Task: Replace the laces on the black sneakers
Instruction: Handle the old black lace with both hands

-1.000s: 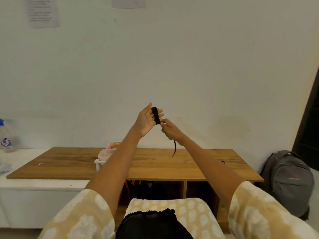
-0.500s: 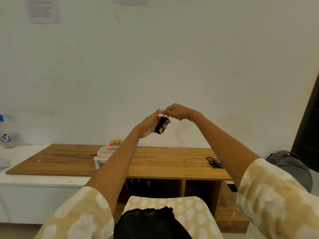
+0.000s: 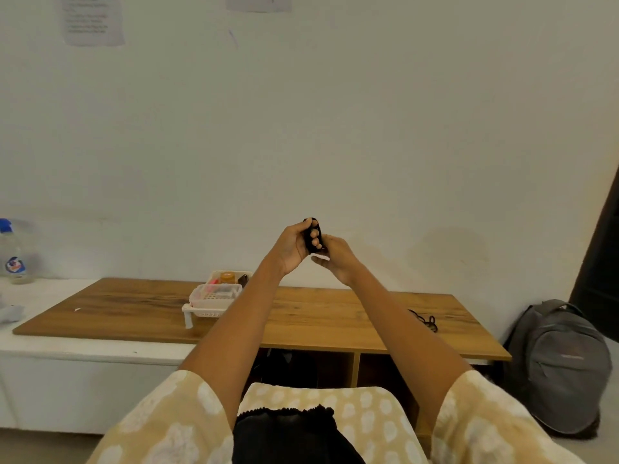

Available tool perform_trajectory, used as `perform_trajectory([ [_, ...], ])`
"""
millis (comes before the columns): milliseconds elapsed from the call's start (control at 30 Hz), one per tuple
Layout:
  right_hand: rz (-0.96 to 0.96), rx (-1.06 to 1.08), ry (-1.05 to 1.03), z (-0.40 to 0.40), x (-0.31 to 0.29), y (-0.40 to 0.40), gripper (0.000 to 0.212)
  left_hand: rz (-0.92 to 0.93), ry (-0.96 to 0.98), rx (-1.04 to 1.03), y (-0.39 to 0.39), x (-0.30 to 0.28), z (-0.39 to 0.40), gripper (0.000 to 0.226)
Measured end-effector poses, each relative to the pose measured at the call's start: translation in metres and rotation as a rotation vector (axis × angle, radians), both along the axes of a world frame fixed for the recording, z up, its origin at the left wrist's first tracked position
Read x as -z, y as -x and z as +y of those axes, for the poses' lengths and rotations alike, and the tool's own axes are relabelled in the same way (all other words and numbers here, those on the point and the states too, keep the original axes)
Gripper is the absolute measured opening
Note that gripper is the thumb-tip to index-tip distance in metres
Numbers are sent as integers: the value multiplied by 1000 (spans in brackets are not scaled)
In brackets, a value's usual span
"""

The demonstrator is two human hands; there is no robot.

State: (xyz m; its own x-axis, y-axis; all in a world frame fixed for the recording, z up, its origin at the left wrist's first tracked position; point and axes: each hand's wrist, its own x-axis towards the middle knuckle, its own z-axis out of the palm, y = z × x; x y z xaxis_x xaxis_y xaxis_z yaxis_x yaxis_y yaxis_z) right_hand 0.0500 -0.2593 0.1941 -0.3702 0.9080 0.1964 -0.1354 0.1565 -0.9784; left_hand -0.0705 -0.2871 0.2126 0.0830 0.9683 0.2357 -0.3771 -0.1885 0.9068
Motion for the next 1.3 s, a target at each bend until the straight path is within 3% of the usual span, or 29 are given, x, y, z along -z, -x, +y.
perform_trajectory([
  [133,82,-82,54,2,9,7,40,-81,45,-118,-1,9,5,25],
  [467,-447,143,-106,32,66,44,25,-127,271,-300,21,67,29,32],
  [667,-702,131,-198,50,95,105,31,23,392,-456,84,116,47,20],
  [700,-717,105,-189,57,99,120,31,14,412,-474,101,123,47,18],
  [833,-755,44,-113,83,111,178,35,-35,498,-593,161,142,58,47],
  [1000,-804,18,-61,135,131,265,29,-122,518,-706,234,146,96,24],
  [1067,-794,48,-21,160,142,297,30,-129,570,-735,264,152,126,30],
  [1233,-855,-2,64,213,179,357,32,-27,763,-728,319,176,182,11],
  [1300,-880,-32,139,227,192,372,35,35,838,-701,331,186,200,22],
])
